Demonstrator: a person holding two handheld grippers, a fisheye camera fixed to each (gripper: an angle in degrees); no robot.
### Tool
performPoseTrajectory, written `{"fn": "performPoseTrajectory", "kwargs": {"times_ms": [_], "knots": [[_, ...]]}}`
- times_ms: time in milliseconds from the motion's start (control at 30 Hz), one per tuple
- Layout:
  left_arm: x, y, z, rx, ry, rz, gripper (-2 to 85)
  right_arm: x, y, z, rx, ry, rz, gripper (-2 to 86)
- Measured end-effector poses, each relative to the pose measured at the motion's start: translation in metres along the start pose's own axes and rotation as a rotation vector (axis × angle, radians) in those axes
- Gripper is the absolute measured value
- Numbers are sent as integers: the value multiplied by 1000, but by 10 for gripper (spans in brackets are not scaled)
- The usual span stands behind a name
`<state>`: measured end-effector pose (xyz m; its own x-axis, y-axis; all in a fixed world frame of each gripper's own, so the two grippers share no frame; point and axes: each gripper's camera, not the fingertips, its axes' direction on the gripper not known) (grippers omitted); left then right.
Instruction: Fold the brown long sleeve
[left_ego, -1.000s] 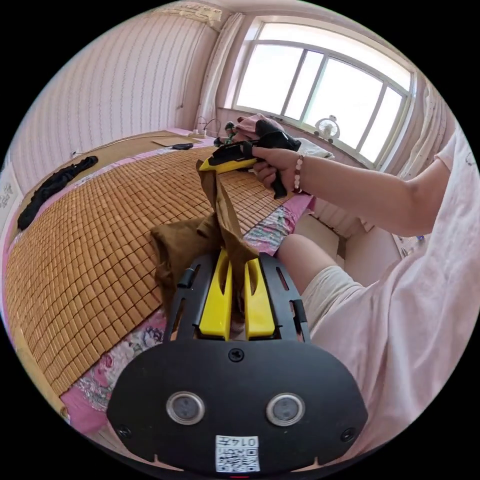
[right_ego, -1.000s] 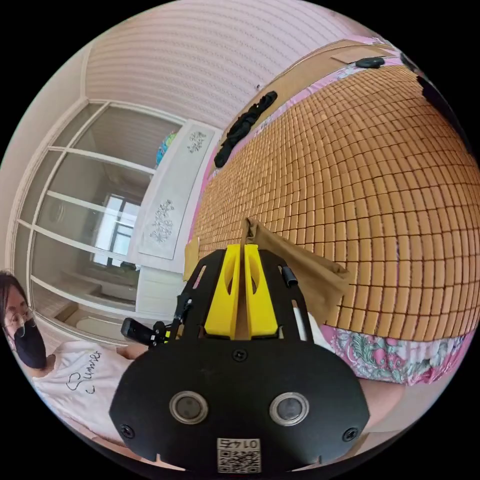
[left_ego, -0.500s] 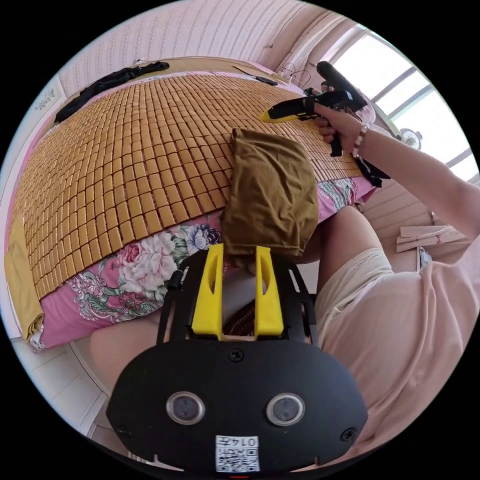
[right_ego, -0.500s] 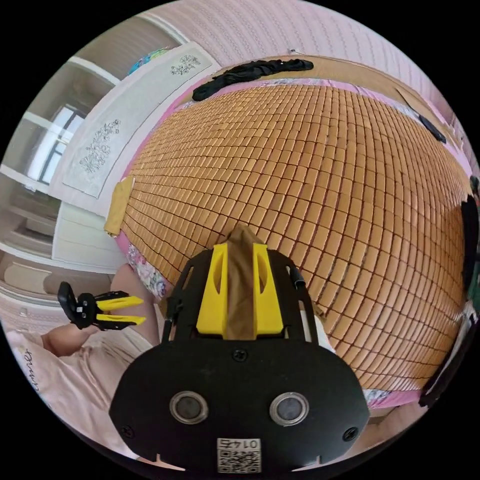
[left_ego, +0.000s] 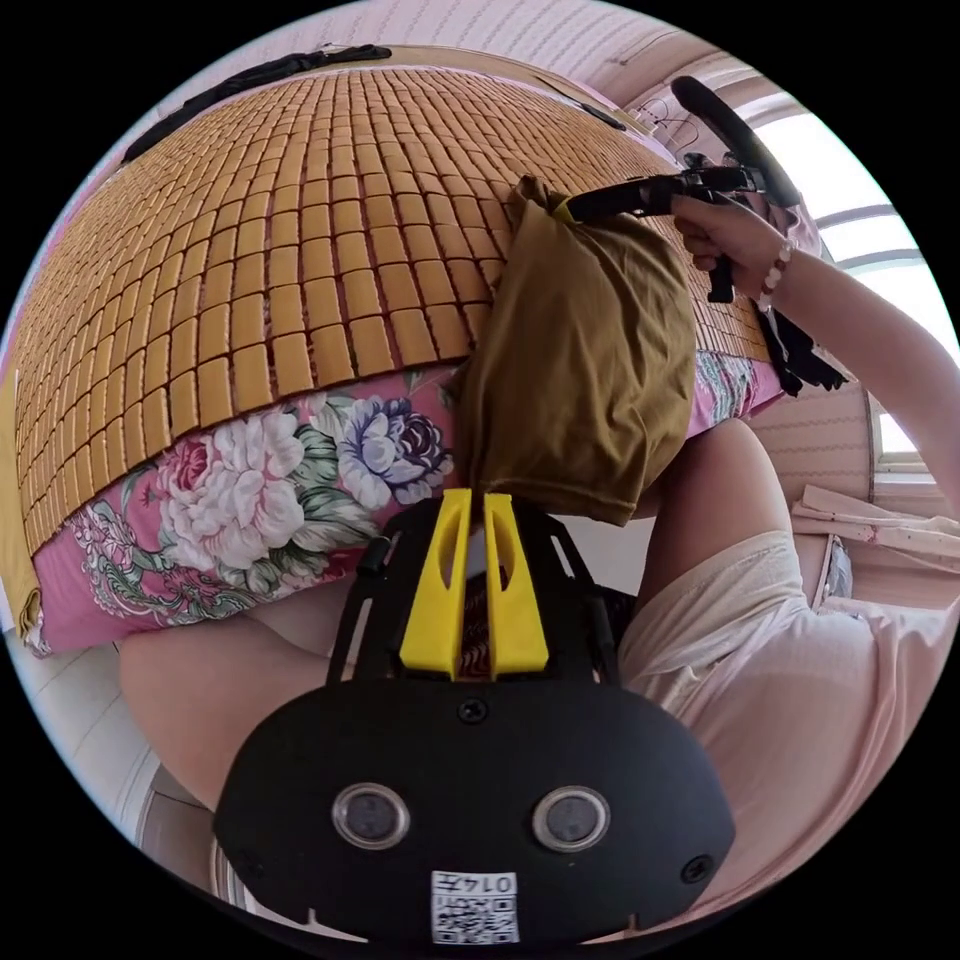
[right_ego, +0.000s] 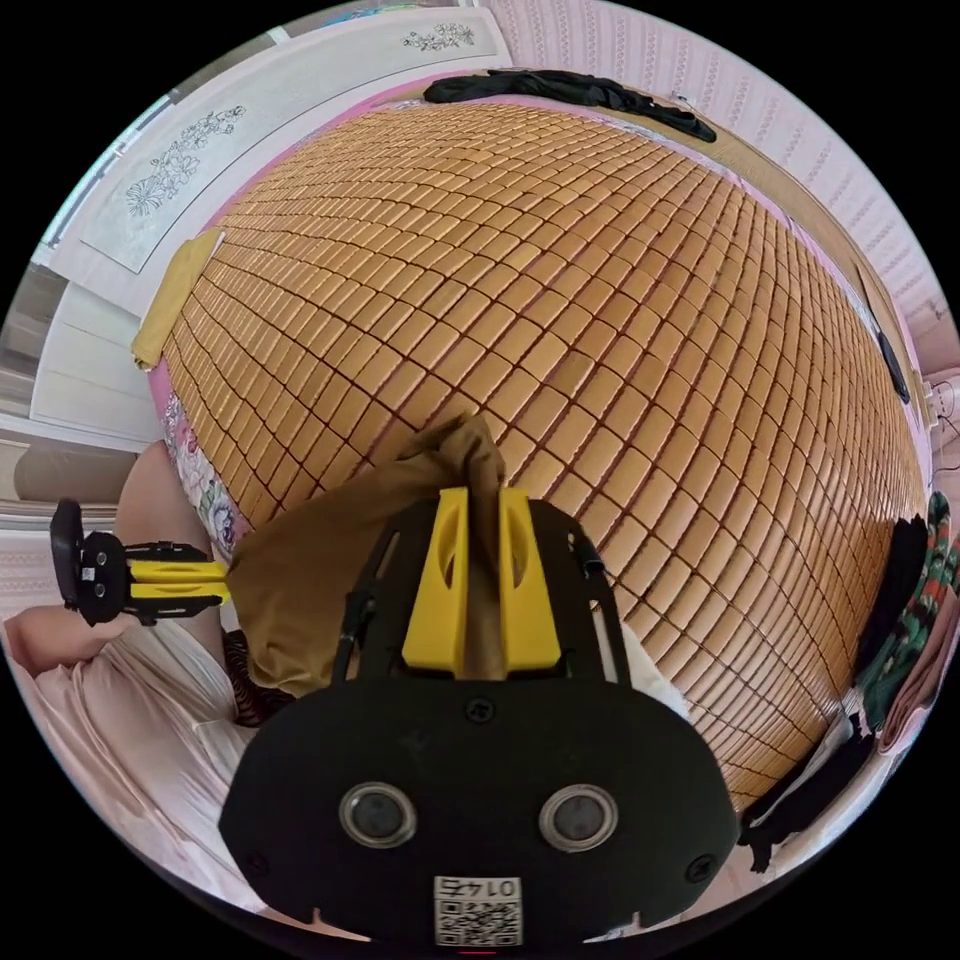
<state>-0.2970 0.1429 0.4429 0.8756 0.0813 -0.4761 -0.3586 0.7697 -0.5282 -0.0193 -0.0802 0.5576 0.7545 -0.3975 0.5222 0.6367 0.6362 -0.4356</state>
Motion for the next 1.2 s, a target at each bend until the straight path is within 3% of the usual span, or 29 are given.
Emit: {"fn": "performPoseTrajectory", "kwargs": {"times_ms": [167,433,667,867,1033,1133,1200], "knots": [[9,20,-25,58,-9,61,-8,1,20,-40,121,-41,22,13],[38,94,-116,301,-23,159,-10,-6,87,-137,452,-185,-23,7],[25,164,-183,489,-71,51,-10,-44,96,-187,594,-286,-98,7],[-7,241,-243,624,-166,-142,-10,-133,5,-223,568,-334,-351,7],[-74,300,-325,758,-283,-392,-3,-276,-176,-258,415,-325,-628,9],[-145,305,-364,734,-396,-606,46,-362,-300,-250,255,-297,-566,15],[-193,312,-370,701,-406,-773,87,-391,-341,-235,214,-158,-465,20]]}}
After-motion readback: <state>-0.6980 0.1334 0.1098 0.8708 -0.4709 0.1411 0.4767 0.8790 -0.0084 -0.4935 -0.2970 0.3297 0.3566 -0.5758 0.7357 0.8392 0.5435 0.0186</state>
